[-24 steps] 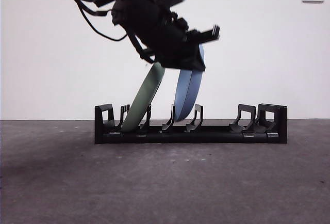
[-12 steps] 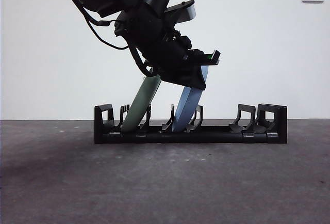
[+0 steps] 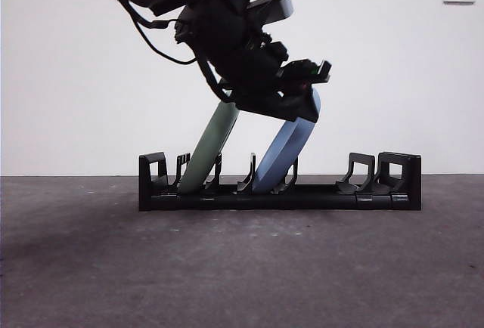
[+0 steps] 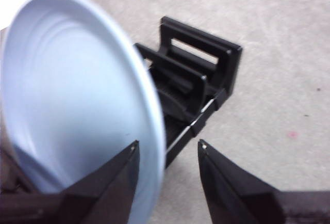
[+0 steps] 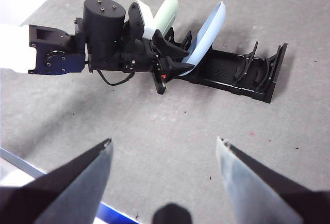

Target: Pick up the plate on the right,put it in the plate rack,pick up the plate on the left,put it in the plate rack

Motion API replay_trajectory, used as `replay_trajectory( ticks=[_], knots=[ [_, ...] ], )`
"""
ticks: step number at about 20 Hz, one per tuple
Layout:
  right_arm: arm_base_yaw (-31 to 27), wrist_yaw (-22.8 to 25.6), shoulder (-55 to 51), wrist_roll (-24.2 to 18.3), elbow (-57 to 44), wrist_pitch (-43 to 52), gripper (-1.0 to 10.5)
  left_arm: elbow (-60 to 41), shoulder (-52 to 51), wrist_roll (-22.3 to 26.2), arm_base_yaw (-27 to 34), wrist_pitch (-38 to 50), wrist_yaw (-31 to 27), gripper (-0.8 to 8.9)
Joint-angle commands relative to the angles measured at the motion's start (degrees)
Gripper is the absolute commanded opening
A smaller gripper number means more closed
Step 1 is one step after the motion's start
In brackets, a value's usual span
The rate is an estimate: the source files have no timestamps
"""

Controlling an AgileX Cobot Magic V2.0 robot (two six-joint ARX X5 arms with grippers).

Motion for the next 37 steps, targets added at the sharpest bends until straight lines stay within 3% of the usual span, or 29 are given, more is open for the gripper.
replay_trajectory(
  ticks=[1,10,17,23,27,37],
  knots=[
    [0.1,0.0,-0.1,-0.5,-0.4,-1.4,3.4,-0.1,-0.6,-0.9,-0.7,-1.5,0.2,1.93],
    [0.1,0.0,-0.1,-1.7,-0.4,-1.4,3.4,-0.1,-14.9,-0.9,-2.2,-17.1,-0.2,1.93],
    [0.1,-0.1,-0.1,-2.6,-1.0,-1.4,3.4,-0.1,-34.8,-2.3,-2.3,-45.2,0.0,1.88],
    [0.1,-7.3,-0.1,-4.7,-8.5,-1.4,3.4,-0.1,-49.4,-6.1,-2.3,-62.7,0.4,1.88],
    [0.1,-12.1,-0.1,-6.7,-11.5,-1.3,3.4,-0.1,-56.3,-7.6,-2.3,-66.5,0.4,1.88],
    [0.1,-12.1,-0.1,-6.8,-11.5,-1.3,3.4,-0.1,-58.6,-7.6,-2.3,-66.9,0.4,1.87]
  ],
)
